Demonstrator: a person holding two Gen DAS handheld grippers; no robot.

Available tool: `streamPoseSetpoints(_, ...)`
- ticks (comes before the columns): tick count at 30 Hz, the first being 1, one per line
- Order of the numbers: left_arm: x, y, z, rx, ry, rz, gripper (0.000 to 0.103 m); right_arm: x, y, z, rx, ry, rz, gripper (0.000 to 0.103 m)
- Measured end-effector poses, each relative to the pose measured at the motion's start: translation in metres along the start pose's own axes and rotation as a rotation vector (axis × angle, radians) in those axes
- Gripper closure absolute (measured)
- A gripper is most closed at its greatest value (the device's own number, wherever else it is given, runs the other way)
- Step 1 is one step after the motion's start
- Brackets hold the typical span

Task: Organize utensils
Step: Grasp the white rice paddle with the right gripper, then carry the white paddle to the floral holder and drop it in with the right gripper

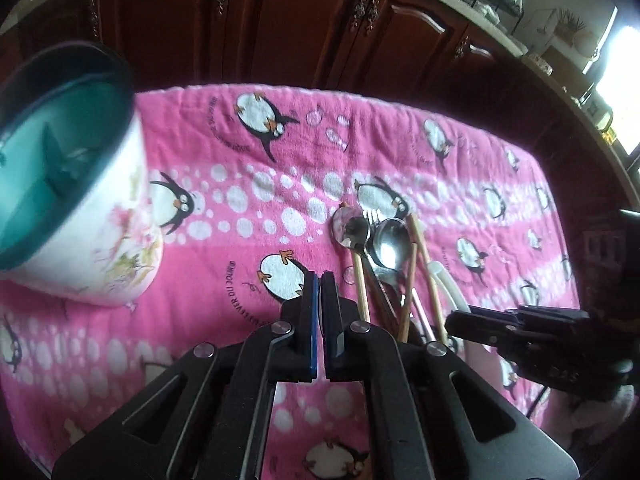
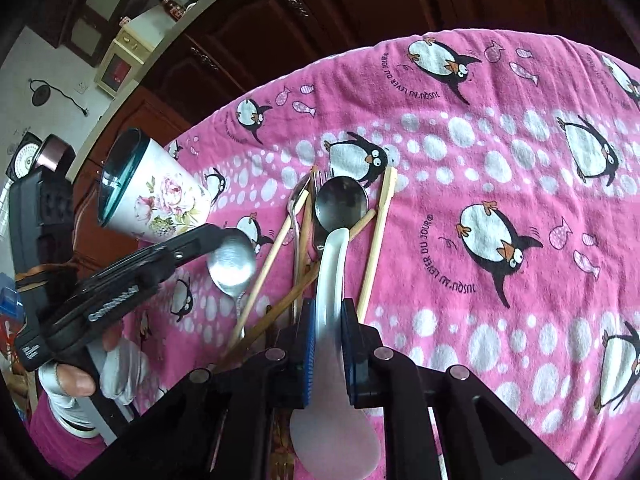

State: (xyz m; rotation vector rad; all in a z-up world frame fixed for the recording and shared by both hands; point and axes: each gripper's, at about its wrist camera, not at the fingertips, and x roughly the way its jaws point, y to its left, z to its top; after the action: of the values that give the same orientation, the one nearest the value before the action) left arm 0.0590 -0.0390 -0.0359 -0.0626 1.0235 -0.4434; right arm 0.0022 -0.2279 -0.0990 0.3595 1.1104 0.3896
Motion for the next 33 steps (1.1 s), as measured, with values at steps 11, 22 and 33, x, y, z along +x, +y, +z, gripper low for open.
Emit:
streamPoseSetpoints(11, -0.095, 0.006, 0.012, 0.025, -0.158, 0.002, 0.103, -0.044, 0.052, 0.020, -0.098, -0.124, 0.073, 0.092)
streamPoseSetpoints(22, -0.004, 0.012, -0.017, -0.004, 0.022, 0.048, 0.059, -0.010, 0.026, 0.003, -0.051, -0.020, -0.015, 0.092)
streamPoseSetpoints(33, 0.047, 0.014, -0.013, -0.022, 0.094, 0.027, 0.088, 0.011, -0.003, 0.001, -0.029, 0.064, -0.029, 0.088)
